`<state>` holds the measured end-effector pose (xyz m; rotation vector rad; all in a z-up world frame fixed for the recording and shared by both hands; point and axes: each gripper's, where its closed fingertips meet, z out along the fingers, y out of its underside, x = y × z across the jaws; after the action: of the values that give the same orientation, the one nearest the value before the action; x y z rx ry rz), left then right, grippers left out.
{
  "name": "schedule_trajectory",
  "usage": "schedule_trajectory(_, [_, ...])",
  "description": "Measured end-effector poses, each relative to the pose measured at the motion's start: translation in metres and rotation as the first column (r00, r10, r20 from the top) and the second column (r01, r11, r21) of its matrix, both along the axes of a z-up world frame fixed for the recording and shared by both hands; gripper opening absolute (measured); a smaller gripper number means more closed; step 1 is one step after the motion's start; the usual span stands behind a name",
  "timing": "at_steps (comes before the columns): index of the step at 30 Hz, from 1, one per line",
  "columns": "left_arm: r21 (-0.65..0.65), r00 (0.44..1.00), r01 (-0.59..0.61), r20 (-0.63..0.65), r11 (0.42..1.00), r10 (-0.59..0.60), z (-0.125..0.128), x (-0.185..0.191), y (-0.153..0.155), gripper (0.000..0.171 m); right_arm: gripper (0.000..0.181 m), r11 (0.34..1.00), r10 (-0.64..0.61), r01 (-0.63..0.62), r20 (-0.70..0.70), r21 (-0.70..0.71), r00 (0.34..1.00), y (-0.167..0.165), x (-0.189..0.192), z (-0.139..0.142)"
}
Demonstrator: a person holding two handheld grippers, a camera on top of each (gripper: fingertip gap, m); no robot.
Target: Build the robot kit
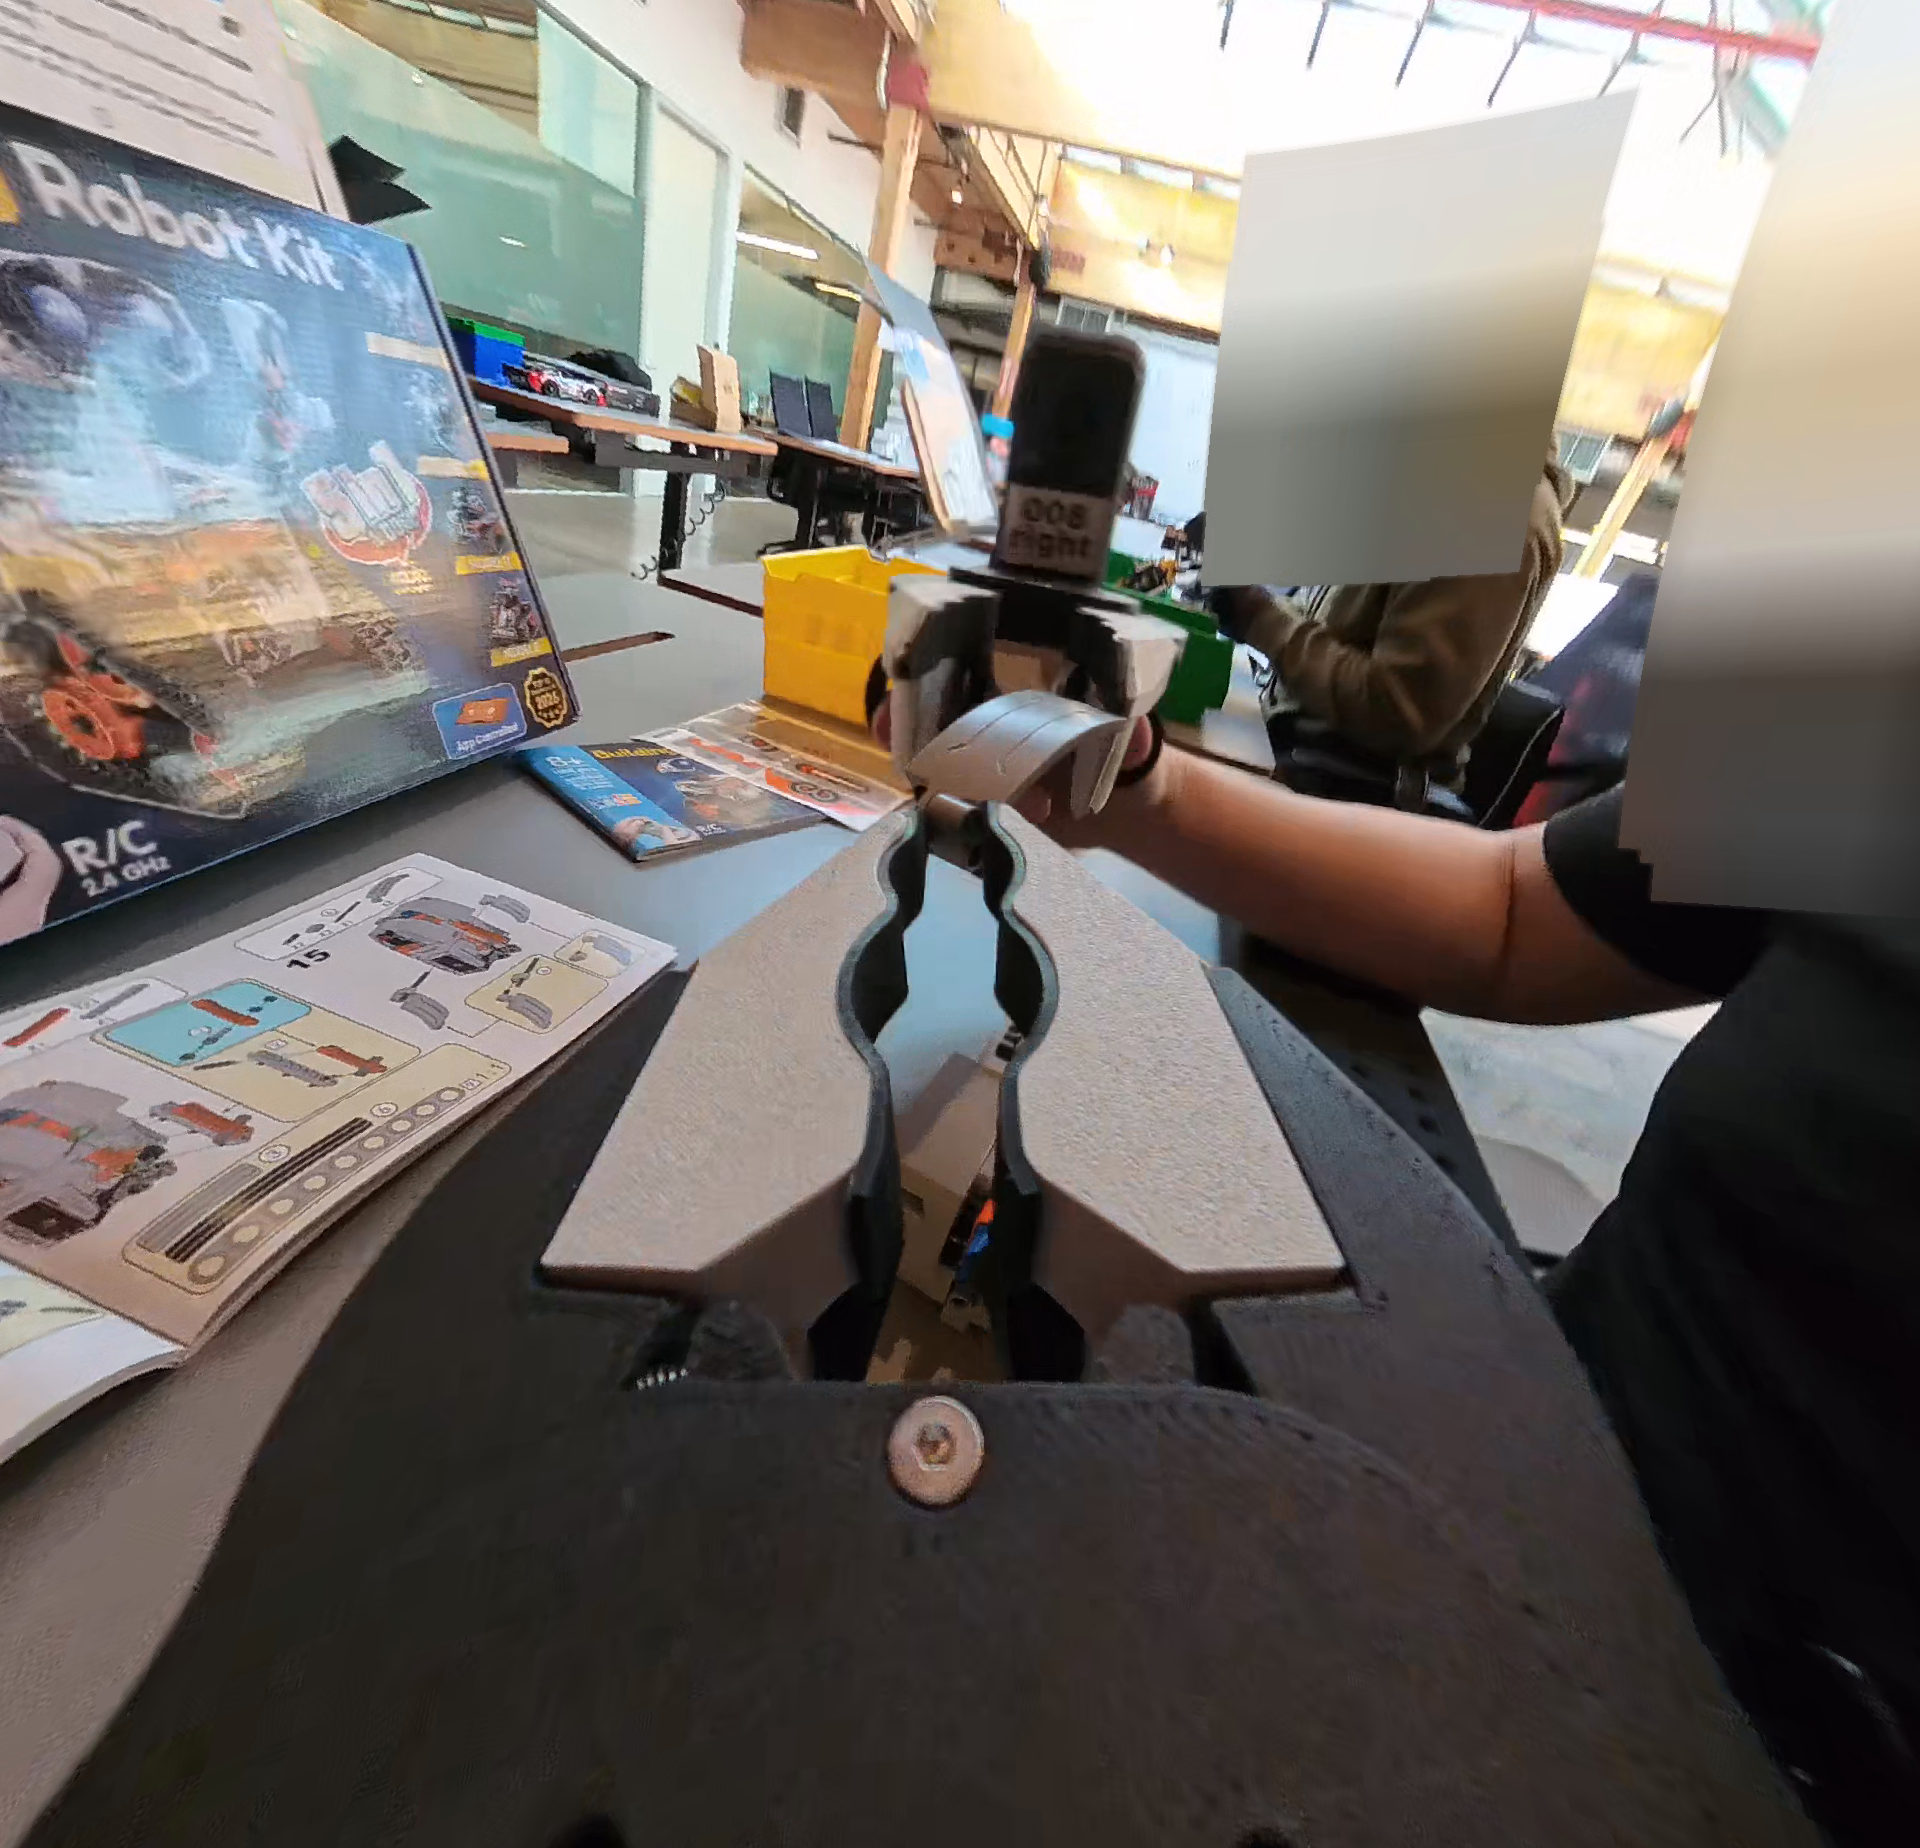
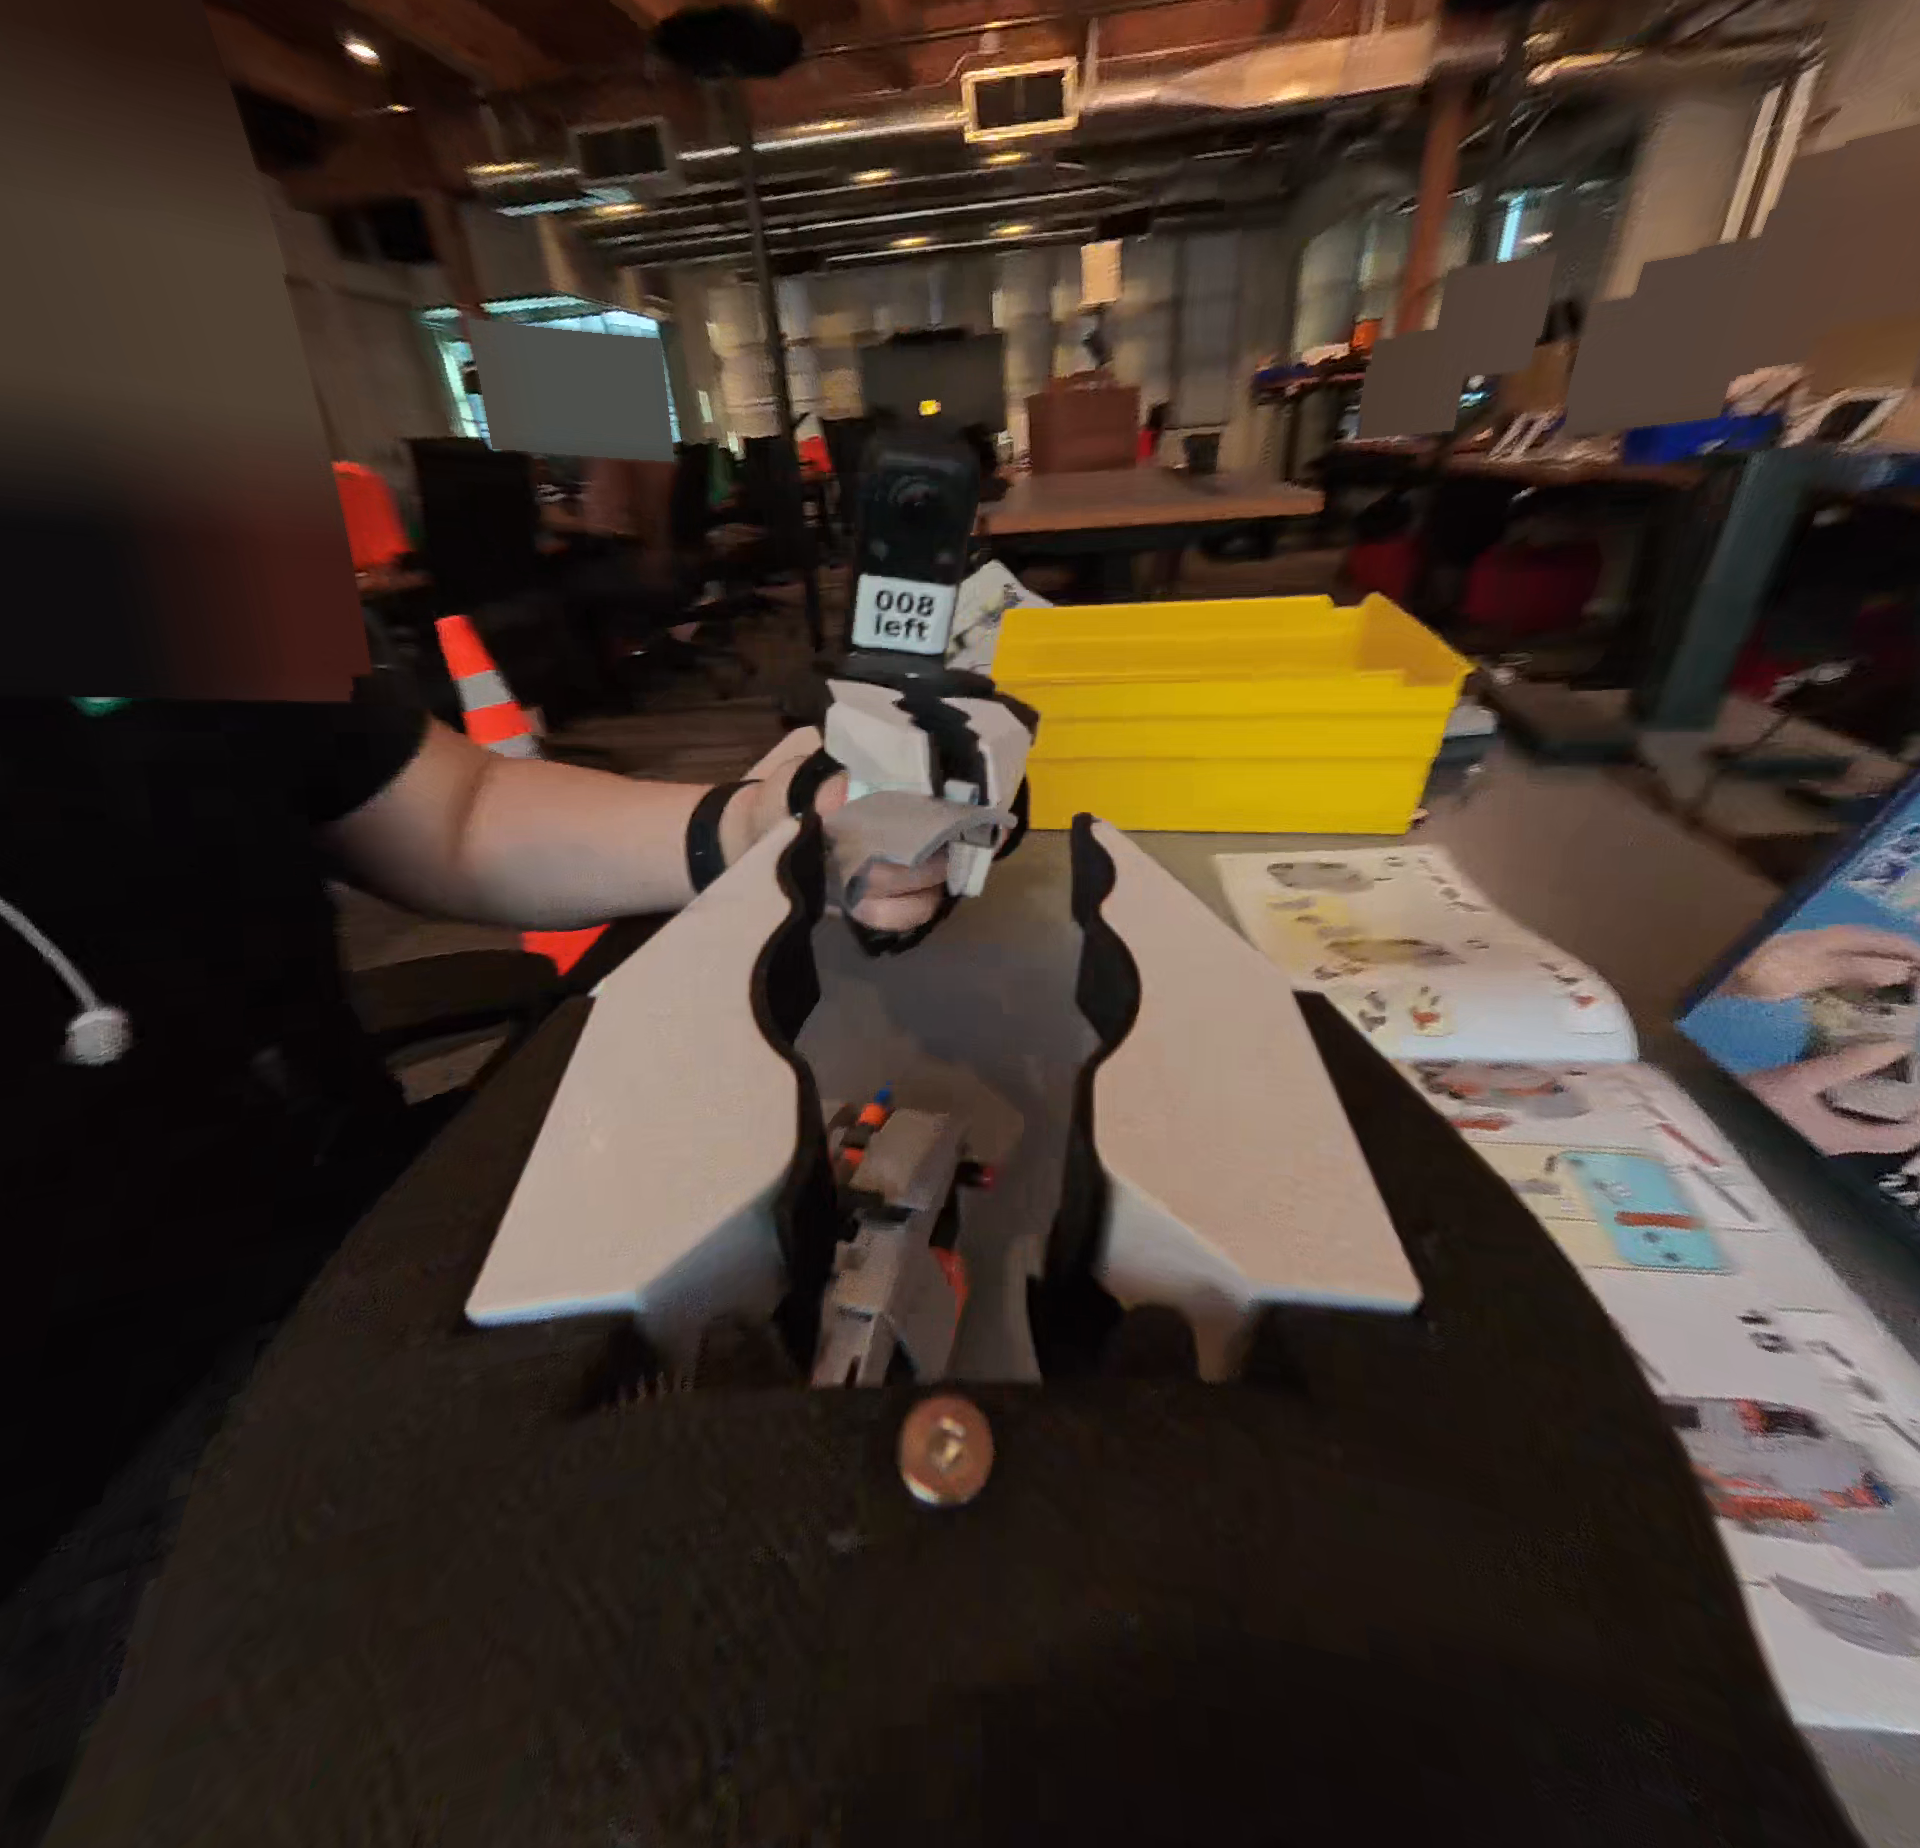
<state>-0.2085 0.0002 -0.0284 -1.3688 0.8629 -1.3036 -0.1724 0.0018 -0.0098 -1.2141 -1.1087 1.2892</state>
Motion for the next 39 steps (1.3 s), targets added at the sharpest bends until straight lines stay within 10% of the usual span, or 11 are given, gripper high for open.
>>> schedule_trajectory(11, [-0.089, 0.995, -0.001, 0.097, 0.996, 0.009, 0.005, -0.004, 0.009, 0.007, 0.054, 0.985, -0.14, 0.142, 0.023, -0.101, 0.99, 0.012, -0.007, -0.009])
schedule_trajectory(30, [-0.249, 0.983, 0.14, 0.152, 0.958, -0.104, -0.005, 0.008, 0.004, 0.014, 0.014, 0.967, -0.239, 0.252, 0.257, -0.02, 0.936, 0.003, -0.028, -0.037])
schedule_trajectory(39, [-0.119, 0.981, 0.087, -0.161, 0.989, -0.106, -0.044, 0.019, -0.005, 0.035, 0.015, 0.978, -0.186, 0.204, 0.607, 0.04, 0.773, -0.011, 0.012, -0.102])
